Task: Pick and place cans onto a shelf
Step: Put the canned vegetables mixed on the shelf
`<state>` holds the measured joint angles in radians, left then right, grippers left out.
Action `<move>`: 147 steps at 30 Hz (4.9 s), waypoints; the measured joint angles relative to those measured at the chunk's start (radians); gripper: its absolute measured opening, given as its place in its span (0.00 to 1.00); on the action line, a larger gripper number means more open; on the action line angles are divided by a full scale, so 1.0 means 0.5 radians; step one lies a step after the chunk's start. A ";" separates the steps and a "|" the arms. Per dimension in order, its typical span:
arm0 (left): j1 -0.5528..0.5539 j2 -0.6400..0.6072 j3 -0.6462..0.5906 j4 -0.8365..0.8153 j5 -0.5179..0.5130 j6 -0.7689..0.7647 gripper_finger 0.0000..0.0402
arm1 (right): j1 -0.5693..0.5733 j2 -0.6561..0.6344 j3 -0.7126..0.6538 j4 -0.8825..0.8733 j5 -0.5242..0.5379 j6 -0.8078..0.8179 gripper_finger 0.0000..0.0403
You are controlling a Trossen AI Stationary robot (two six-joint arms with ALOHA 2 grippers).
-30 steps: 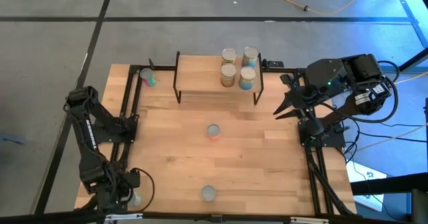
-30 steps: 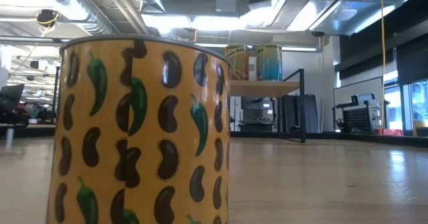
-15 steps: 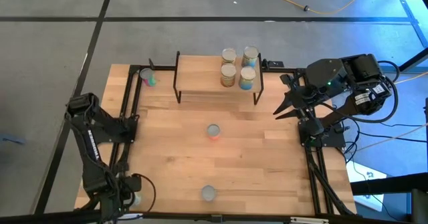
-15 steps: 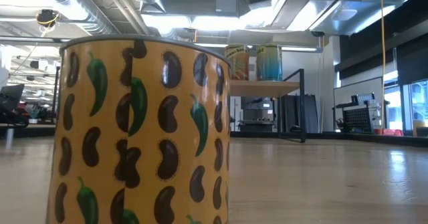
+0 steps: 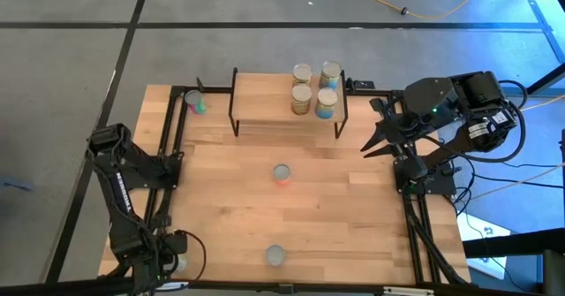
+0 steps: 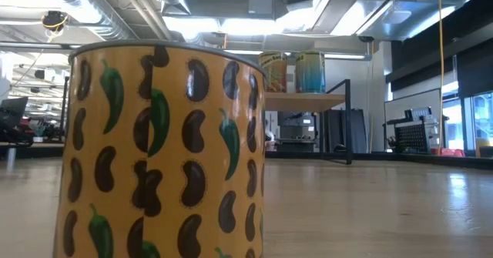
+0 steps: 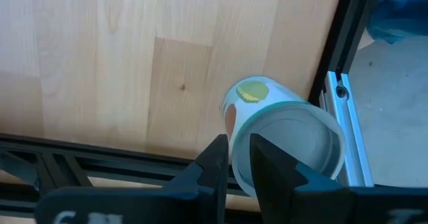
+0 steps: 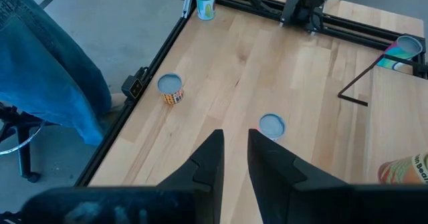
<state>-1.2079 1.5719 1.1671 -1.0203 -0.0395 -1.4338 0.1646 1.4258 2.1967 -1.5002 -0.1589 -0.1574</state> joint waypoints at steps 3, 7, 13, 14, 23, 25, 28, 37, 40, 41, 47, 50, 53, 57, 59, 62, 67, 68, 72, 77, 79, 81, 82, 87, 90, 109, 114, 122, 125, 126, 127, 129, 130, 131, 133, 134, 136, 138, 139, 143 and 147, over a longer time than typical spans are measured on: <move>0.000 0.000 0.000 0.001 0.000 0.000 0.14 | 0.000 0.000 0.000 0.000 0.000 -0.001 0.17; -0.009 0.000 -0.004 0.003 0.000 0.000 0.14 | 0.000 0.000 0.000 -0.001 0.000 -0.001 0.17; -0.009 0.000 -0.115 0.122 0.022 -0.008 0.14 | 0.000 0.000 0.000 0.000 0.000 -0.001 0.17; -0.009 0.000 -0.129 0.122 0.021 -0.008 0.14 | 0.001 0.000 0.000 -0.001 0.000 -0.001 0.17; 0.003 -0.005 -0.150 0.143 0.049 0.009 0.07 | 0.000 0.000 0.000 -0.001 0.000 -0.001 0.17; 0.023 -0.005 -0.150 0.150 0.077 0.006 0.02 | 0.000 0.000 0.000 -0.001 0.000 -0.001 0.17; 0.066 -0.010 -0.150 0.148 0.096 -0.002 0.01 | 0.001 0.000 0.000 -0.001 0.000 -0.001 0.17; 0.327 -0.239 -0.157 0.145 0.052 0.160 0.01 | 0.000 0.000 0.001 -0.001 0.000 -0.002 0.17; 0.455 -0.384 -0.155 0.130 -0.016 0.231 0.00 | 0.000 0.000 0.001 -0.001 0.000 -0.002 0.17; 0.507 -0.432 -0.155 0.127 -0.029 0.262 0.00 | 0.000 0.000 0.001 -0.001 0.000 -0.002 0.17; 0.925 -0.717 -0.153 -0.011 -0.046 0.306 0.00 | 0.000 0.000 0.001 -0.001 0.001 -0.008 0.17; 1.177 -0.806 -0.116 -0.101 -0.056 0.429 0.00 | 0.000 0.000 0.001 -0.001 0.001 -0.009 0.17; 1.424 -0.847 0.012 -0.199 -0.124 0.631 0.00 | 0.001 0.000 0.001 -0.002 0.002 -0.008 0.17; 1.747 -0.836 0.294 -0.386 -0.248 0.888 0.00 | 0.000 0.000 0.001 -0.002 0.002 -0.009 0.17; 1.901 -0.808 0.442 -0.461 -0.334 0.971 0.00 | 0.000 0.000 0.001 -0.002 0.004 -0.009 0.17; 2.123 -0.752 0.658 -0.526 -0.410 1.127 0.00 | 0.001 0.000 0.001 -0.002 0.053 -0.009 0.17; 2.506 -0.617 1.013 -0.543 -0.338 1.528 0.00 | 0.001 0.000 0.001 -0.003 0.162 -0.009 0.17; 2.579 -0.584 1.089 -0.551 -0.314 1.616 0.00 | 0.000 0.000 0.001 -0.002 0.170 -0.009 0.17; 2.876 -0.423 1.378 -0.588 -0.231 1.909 0.00 | 0.000 0.000 0.001 -0.002 0.175 -0.009 0.17; 3.204 -0.175 1.633 -0.606 -0.111 2.252 0.00 | 0.001 0.000 0.001 -0.002 0.175 -0.009 0.17; 3.327 -0.067 1.704 -0.620 0.046 2.374 0.00 | 0.001 0.000 0.001 -0.002 0.175 -0.009 0.17; 3.434 0.036 1.758 -0.627 0.166 2.487 0.00 | 0.001 0.000 0.001 -0.002 0.175 -0.006 0.17; 3.483 0.088 1.786 -0.632 0.205 2.553 0.00 | 0.001 0.000 0.001 -0.002 0.175 -0.006 0.17; 3.715 0.341 1.943 -0.656 0.275 2.735 0.00 | 0.001 0.000 0.001 -0.002 0.175 -0.007 0.17; 3.821 0.482 2.017 -0.745 0.288 2.814 0.00 | 0.000 0.000 0.001 -0.002 0.175 -0.008 0.17; 3.915 0.797 2.078 -1.056 0.259 3.118 0.01 | 0.000 0.000 0.001 0.000 0.175 -0.008 0.17; 3.908 0.797 2.058 -1.006 0.131 3.142 0.07 | 0.001 0.000 0.001 0.000 0.175 -0.008 0.17; 3.899 0.797 2.058 -0.991 0.107 3.149 0.13 | 0.000 0.000 0.001 0.000 0.176 -0.008 0.17; 3.880 0.797 2.070 -1.000 0.108 3.148 0.13 | 0.001 0.000 0.001 0.000 0.176 -0.008 0.17; 3.869 0.797 2.087 -1.003 0.107 3.143 0.13 | 0.000 0.000 0.001 0.000 0.175 -0.008 0.17; 3.853 0.796 2.109 -1.001 0.099 3.136 0.12 | 0.000 0.000 0.001 0.000 0.175 -0.008 0.17; 3.818 0.795 2.164 -1.004 0.087 3.155 0.12 | 0.001 0.000 0.001 0.001 0.175 -0.008 0.17; 3.795 0.795 2.203 -1.007 0.061 3.183 0.11 | 0.001 0.000 0.001 0.001 0.175 -0.008 0.17; 3.768 0.795 2.247 -1.010 0.014 3.205 0.11 | 0.001 0.000 0.001 0.001 0.175 -0.008 0.17; 3.717 0.792 2.344 -1.037 -0.100 3.249 0.09 | 0.000 0.000 0.001 0.001 0.175 -0.008 0.17; 3.694 0.791 2.381 -1.062 -0.152 3.255 0.07 | 0.001 0.000 0.001 0.001 0.175 -0.008 0.17; 3.654 0.748 2.348 -1.104 -0.222 3.253 0.04 | 0.000 0.000 0.001 0.002 0.176 -0.008 0.17; 3.627 0.703 2.298 -1.105 -0.233 3.154 0.01 | 0.001 0.000 0.001 0.002 0.176 -0.008 0.17; 3.610 0.674 2.268 -1.099 -0.227 3.067 0.01 | 0.000 0.000 0.001 0.002 0.176 -0.008 0.17; 3.558 0.616 2.161 -1.101 -0.209 2.932 0.00 | 0.000 0.000 0.001 0.002 0.177 -0.008 0.17; 3.548 0.612 2.026 -1.101 -0.130 2.870 0.00 | 0.000 0.000 0.001 0.002 0.177 -0.008 0.17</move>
<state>0.5660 1.8778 2.1802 -1.5708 -0.1046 0.0010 0.1646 1.4258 2.1971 -1.4994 -0.0705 -0.1612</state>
